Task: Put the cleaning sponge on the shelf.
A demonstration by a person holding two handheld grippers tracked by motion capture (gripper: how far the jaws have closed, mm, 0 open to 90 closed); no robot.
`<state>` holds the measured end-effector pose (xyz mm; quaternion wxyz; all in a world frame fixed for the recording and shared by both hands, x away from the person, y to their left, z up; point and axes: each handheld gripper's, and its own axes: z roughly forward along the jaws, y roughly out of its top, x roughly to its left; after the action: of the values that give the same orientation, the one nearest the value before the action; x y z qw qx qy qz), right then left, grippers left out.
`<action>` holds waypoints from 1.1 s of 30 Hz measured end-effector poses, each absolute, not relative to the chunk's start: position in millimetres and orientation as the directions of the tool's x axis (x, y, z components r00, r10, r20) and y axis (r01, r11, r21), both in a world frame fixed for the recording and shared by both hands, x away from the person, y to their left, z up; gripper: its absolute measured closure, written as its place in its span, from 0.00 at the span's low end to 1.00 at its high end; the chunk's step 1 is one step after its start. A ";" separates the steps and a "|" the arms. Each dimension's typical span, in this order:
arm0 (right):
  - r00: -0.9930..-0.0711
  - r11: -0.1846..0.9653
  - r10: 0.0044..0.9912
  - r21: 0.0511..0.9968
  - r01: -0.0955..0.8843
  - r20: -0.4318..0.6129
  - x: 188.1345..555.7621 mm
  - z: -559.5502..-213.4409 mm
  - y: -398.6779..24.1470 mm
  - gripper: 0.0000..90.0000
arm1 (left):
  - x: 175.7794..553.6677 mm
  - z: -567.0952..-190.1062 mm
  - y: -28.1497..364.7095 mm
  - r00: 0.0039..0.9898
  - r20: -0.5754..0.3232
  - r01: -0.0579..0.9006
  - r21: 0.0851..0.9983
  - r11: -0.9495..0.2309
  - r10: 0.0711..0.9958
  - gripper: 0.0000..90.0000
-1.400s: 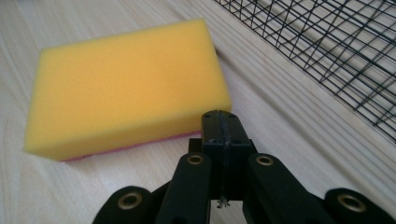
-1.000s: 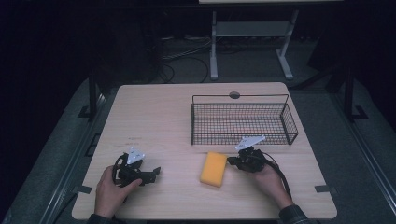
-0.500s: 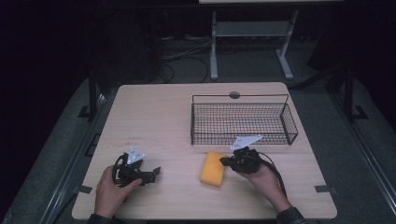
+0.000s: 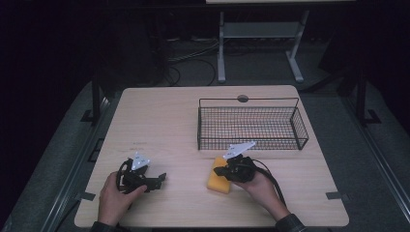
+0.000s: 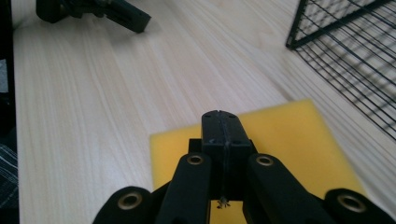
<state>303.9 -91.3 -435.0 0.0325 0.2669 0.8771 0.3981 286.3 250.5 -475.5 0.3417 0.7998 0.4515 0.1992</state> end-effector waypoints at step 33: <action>-0.890 0.623 0.430 0.663 0.416 0.155 293.7 -446.6 -64.2 1.00 | 286.3 -475.6 250.4 0.512 0.008 0.586 0.728 -0.357 0.859 0.14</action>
<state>293.7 -64.2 -446.6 0.0092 0.2348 0.9007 0.3654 286.3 250.4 -475.6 0.3426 0.7992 0.4520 0.1990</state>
